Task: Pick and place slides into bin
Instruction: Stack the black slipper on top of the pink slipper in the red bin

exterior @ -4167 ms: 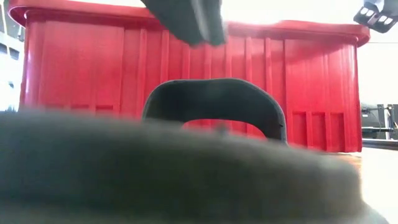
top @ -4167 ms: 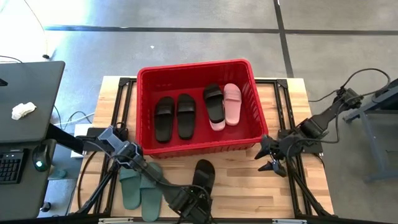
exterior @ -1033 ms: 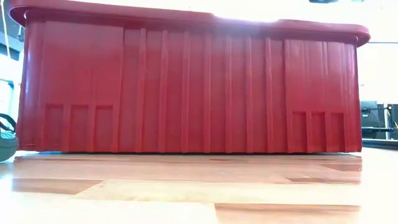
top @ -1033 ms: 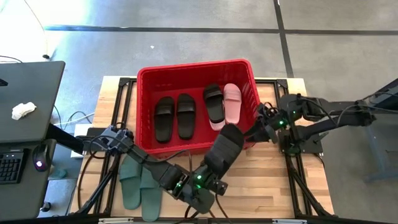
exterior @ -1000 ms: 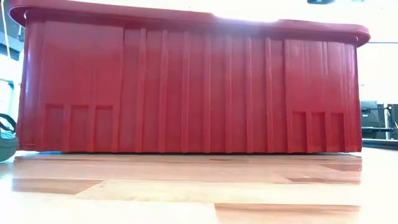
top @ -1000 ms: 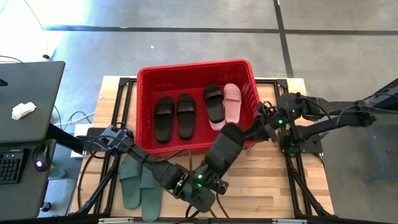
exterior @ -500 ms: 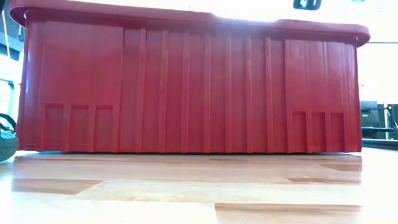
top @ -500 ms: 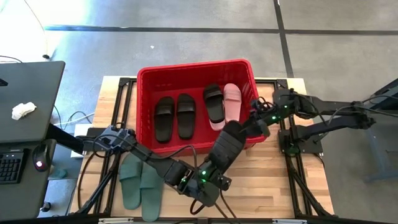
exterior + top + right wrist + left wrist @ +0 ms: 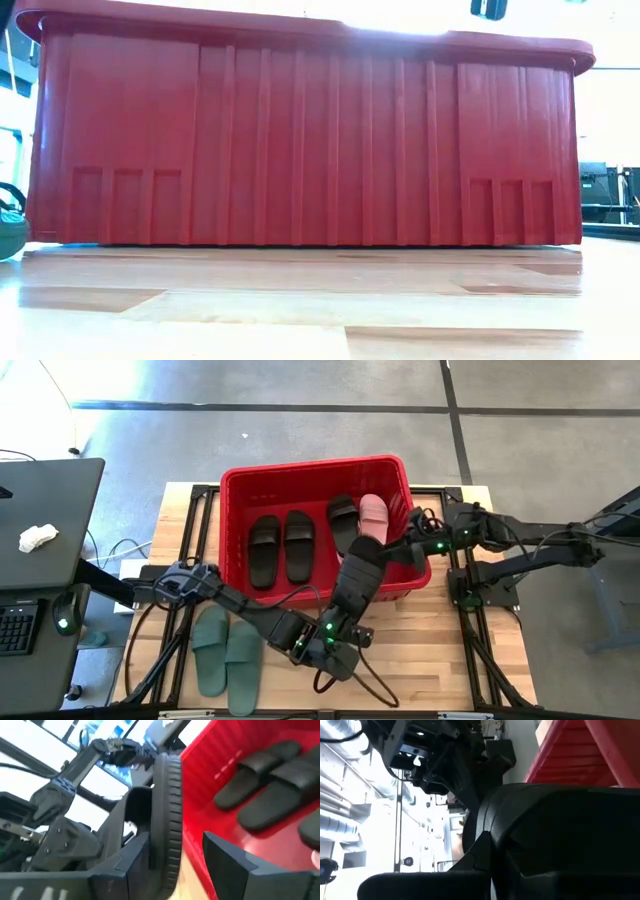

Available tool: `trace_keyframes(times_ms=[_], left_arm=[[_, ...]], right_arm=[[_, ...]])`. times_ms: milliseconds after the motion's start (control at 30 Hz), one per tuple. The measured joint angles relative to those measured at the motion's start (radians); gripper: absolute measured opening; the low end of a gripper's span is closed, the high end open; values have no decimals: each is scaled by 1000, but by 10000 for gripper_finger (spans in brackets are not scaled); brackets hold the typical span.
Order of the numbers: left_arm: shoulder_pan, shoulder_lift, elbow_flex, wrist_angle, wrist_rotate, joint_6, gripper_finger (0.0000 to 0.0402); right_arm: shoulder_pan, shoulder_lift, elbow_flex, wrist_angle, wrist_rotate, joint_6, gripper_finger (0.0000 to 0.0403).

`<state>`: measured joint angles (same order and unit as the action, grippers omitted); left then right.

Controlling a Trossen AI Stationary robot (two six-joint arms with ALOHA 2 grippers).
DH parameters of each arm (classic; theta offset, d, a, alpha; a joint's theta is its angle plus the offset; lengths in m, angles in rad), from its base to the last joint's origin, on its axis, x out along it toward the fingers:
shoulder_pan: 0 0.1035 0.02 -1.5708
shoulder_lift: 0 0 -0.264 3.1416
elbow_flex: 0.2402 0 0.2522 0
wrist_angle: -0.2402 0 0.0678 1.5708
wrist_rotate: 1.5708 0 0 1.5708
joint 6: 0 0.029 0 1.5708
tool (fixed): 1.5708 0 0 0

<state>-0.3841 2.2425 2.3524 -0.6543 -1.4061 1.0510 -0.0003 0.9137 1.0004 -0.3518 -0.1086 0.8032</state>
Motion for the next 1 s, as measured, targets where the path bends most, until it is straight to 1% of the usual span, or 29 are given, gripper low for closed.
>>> trace_keyframes(times_ms=[233, 333, 400, 667, 767, 833, 1000], left_arm=[[37, 0, 0, 1, 1, -8, 0], [46, 0, 0, 3, 2, -8, 0], [51, 0, 0, 1, 1, -8, 0], [61, 0, 0, 3, -10, -16, 0], [64, 0, 0, 1, -9, -25, 0], [64, 0, 0, 2, 9, -30, 0], [64, 0, 0, 2, 47, -62, 6]], right_arm=[[0, 38, 0, 49, 8, 0, 184], [0, 59, 0, 53, 47, -6, 192], [0, 68, -1, 52, 78, -38, 194], [0, 67, -1, 88, 114, -25, 183], [0, 67, -1, 89, 120, -41, 165], [0, 67, -1, 89, 119, -52, 143], [0, 67, -1, 84, 123, -81, 63]])
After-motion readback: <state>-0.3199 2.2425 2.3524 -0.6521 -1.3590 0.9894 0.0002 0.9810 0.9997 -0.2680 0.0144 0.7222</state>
